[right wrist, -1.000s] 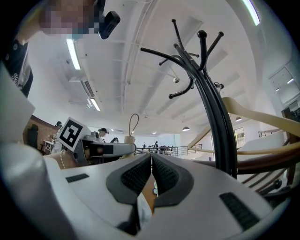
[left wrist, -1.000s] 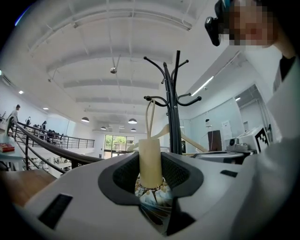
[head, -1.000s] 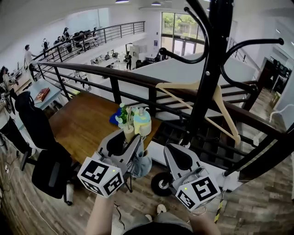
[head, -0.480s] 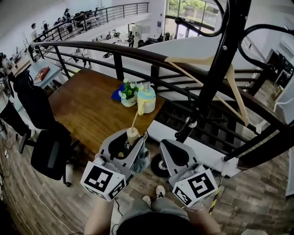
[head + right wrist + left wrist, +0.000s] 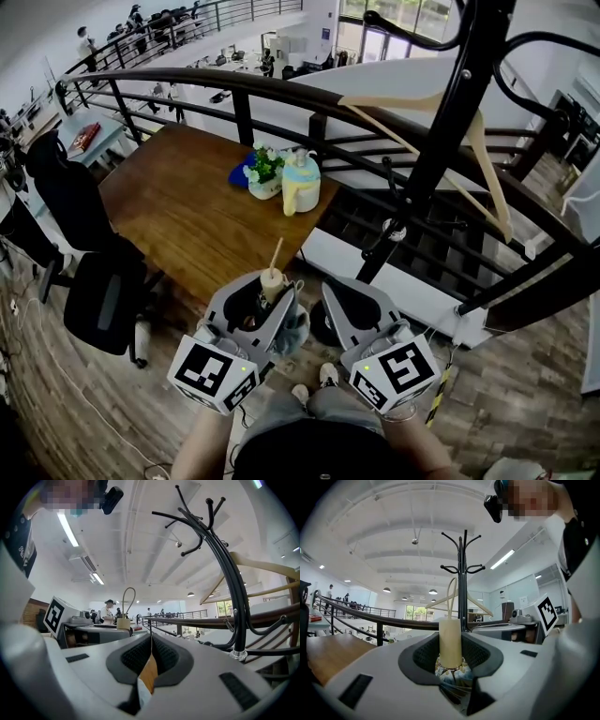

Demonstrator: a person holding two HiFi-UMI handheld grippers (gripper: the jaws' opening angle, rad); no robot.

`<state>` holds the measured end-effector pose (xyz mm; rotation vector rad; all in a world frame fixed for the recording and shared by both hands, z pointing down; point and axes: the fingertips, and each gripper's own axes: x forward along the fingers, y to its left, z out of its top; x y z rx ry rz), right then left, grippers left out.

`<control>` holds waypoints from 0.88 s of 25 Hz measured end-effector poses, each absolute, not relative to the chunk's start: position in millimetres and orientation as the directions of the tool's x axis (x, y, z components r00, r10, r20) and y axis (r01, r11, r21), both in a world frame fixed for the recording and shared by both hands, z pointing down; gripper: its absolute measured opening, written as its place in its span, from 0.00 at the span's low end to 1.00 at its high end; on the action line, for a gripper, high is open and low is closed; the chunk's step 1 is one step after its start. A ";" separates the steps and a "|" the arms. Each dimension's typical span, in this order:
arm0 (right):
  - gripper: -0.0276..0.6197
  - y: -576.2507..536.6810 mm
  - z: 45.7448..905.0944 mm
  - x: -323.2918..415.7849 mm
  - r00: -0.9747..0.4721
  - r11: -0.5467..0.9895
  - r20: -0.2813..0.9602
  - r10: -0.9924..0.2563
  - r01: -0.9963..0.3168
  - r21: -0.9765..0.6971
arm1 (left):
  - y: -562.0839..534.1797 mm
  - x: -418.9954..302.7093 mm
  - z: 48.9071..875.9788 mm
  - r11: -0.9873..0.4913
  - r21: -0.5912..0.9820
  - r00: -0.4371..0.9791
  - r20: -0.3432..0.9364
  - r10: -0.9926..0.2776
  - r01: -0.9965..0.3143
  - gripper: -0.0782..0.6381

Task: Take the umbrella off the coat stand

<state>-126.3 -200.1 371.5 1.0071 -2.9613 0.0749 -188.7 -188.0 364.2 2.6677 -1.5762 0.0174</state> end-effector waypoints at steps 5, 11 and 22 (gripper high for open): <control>0.09 -199.3 374.2 -127.0 -0.792 0.792 0.041 -0.609 -0.610 -0.027 | -186.3 -189.4 366.4 -0.474 0.021 0.474 0.027 -0.880 -0.881 0.32; 0.09 -200.7 375.6 -129.5 -0.796 0.796 0.052 -0.604 -0.605 -0.011 | -186.6 -189.9 370.5 -0.466 0.038 0.467 0.033 -0.884 -0.884 0.32; 0.08 -207.1 382.1 -125.5 -0.779 0.780 0.074 -0.622 -0.625 -0.021 | -183.9 -181.5 369.7 -0.496 0.016 0.496 0.031 -0.868 -0.868 0.32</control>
